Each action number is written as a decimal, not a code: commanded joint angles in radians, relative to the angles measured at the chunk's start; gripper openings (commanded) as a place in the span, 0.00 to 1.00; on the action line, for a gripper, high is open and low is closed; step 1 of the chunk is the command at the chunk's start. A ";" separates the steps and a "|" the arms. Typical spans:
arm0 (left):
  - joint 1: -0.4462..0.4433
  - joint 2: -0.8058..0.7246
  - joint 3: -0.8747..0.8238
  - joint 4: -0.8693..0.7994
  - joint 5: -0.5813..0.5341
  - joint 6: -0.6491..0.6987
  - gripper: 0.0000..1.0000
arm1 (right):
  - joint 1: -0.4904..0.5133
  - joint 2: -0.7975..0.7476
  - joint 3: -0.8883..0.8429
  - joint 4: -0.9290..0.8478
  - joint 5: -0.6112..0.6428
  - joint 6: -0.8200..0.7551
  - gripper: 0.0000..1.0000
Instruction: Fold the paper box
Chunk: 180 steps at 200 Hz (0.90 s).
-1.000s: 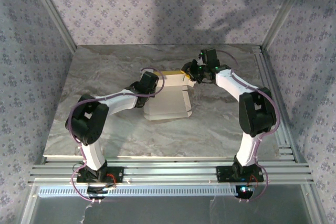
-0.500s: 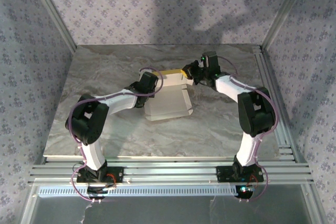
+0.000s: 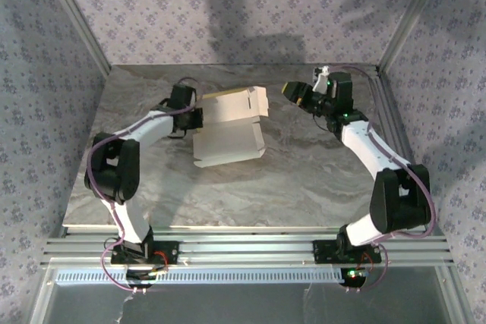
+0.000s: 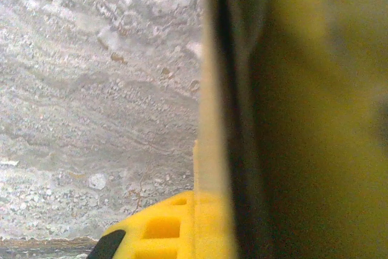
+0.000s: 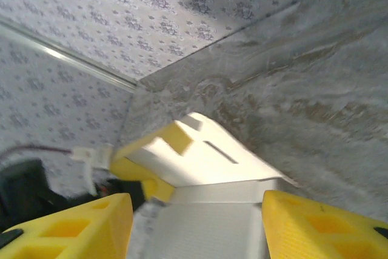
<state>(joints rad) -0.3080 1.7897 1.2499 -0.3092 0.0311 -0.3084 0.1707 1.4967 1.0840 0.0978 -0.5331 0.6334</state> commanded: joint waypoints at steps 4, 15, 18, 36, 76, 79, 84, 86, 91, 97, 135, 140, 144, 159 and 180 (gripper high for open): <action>0.005 -0.042 0.054 -0.122 0.188 0.052 0.00 | 0.011 0.052 -0.046 -0.122 -0.043 -0.231 0.61; 0.015 -0.061 0.036 -0.099 0.203 0.027 0.00 | 0.034 0.053 -0.067 -0.125 -0.004 -0.215 0.59; 0.018 -0.065 0.030 -0.092 0.208 0.019 0.00 | 0.037 0.055 -0.074 -0.123 0.001 -0.206 0.57; 0.026 -0.101 -0.014 -0.042 0.206 -0.033 0.00 | 0.004 0.038 -0.200 0.020 -0.011 -0.025 0.37; 0.024 -0.205 -0.167 0.158 0.212 -0.175 0.00 | -0.079 0.082 -0.464 0.556 -0.064 0.550 0.23; 0.023 -0.214 -0.181 0.175 0.211 -0.184 0.00 | -0.075 0.092 -0.464 0.578 -0.067 0.575 0.23; 0.021 -0.228 -0.202 0.200 0.202 -0.199 0.00 | -0.066 0.117 -0.460 0.631 -0.075 0.636 0.24; 0.019 -0.234 -0.210 0.211 0.199 -0.207 0.00 | -0.063 0.127 -0.458 0.652 -0.079 0.659 0.24; 0.014 -0.251 -0.234 0.245 0.190 -0.222 0.00 | -0.052 0.151 -0.447 0.688 -0.084 0.712 0.24; 0.006 -0.268 -0.261 0.282 0.176 -0.235 0.00 | -0.040 0.176 -0.429 0.709 -0.087 0.763 0.24; -0.059 -0.303 -0.256 0.253 0.045 -0.252 0.00 | 0.070 0.094 -0.309 0.464 0.016 0.578 0.24; -0.063 -0.303 -0.248 0.239 0.033 -0.254 0.00 | 0.090 0.066 -0.292 0.394 0.043 0.519 0.25; -0.065 -0.301 -0.243 0.226 0.023 -0.257 0.00 | 0.106 0.045 -0.289 0.358 0.066 0.480 0.27; -0.082 -0.300 -0.218 0.176 -0.029 -0.256 0.00 | 0.149 -0.027 -0.295 0.302 0.153 0.379 0.37; -0.100 -0.309 -0.208 0.164 -0.048 -0.258 0.00 | 0.174 -0.064 -0.283 0.238 0.218 0.309 0.45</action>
<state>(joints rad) -0.3939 1.5143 0.9848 -0.1238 0.0494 -0.5442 0.3267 1.4822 0.7750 0.4694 -0.4408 1.1007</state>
